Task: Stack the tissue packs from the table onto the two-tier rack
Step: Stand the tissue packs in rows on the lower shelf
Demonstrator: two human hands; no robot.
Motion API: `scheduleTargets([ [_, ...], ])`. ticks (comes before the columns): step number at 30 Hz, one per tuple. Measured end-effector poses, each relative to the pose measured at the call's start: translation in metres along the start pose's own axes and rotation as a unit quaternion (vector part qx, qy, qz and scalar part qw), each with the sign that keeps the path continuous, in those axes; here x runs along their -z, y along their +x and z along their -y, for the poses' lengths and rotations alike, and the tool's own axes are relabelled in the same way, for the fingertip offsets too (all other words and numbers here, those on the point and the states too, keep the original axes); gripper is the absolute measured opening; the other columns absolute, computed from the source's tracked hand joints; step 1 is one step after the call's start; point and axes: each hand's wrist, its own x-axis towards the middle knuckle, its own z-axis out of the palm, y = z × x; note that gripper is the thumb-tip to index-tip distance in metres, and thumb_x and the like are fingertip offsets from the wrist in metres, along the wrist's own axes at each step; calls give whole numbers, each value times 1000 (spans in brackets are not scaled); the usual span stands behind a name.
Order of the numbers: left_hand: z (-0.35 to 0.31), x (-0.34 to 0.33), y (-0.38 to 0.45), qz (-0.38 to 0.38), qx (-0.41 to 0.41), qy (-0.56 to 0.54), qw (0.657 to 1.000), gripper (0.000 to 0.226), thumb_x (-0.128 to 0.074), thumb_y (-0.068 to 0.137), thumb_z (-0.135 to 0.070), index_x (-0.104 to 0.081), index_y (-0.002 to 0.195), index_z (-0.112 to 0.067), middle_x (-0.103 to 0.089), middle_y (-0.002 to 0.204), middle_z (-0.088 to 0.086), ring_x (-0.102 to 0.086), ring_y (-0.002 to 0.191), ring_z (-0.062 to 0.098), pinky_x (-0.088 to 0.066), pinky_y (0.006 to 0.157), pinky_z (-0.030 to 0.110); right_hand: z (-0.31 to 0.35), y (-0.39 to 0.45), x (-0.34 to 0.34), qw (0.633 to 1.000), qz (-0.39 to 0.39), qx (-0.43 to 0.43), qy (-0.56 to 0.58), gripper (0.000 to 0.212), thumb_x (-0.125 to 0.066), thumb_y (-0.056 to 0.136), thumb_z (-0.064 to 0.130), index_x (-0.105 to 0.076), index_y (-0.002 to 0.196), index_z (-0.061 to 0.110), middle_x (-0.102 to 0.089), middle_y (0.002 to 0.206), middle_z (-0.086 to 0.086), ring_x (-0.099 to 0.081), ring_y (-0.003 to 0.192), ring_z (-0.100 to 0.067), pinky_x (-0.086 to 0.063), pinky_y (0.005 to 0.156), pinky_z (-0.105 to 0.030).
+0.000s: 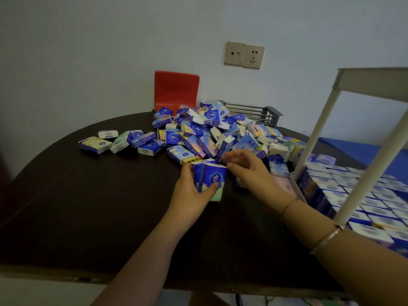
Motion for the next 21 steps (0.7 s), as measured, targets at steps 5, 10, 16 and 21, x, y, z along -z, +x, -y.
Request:
scheduleTargets([
  [5, 5, -2, 3, -39, -15, 33, 999, 57, -70, 84, -21, -34, 128, -27, -50, 114, -12, -51, 83, -10, -38, 61, 2, -38, 43, 15, 913, -94, 58, -393, 47, -56, 85, 12, -46, 131, 14, -56, 122, -12, -47, 118, -29, -39, 94, -34],
  [10, 8, -2, 3, -24, -18, 17, 999, 67, -67, 86, -17, -24, 137, -24, -48, 128, -8, -54, 100, -2, -43, 69, 7, -50, 58, 12, 867, -68, -8, -494, 45, -57, 88, 31, -46, 130, 19, -52, 130, -12, -37, 126, -33, -39, 98, -42],
  [16, 10, -1, 6, -40, -18, 13, 999, 60, -66, 87, -15, -26, 131, -20, -46, 139, 1, -51, 115, 6, -42, 75, 9, -30, 49, 12, 933, -115, 19, -341, 30, -63, 81, 30, -54, 106, 16, -58, 105, -9, -56, 97, -27, -48, 80, -39],
  [21, -2, -1, -6, 11, -40, 1, 999, 55, -66, 86, -10, -29, 125, -24, -48, 136, -2, -54, 110, -3, -46, 86, 13, 11, 5, 29, 960, -84, 77, -258, 20, -62, 86, 31, -57, 99, 17, -56, 92, 3, -53, 83, -10, -41, 68, -22],
])
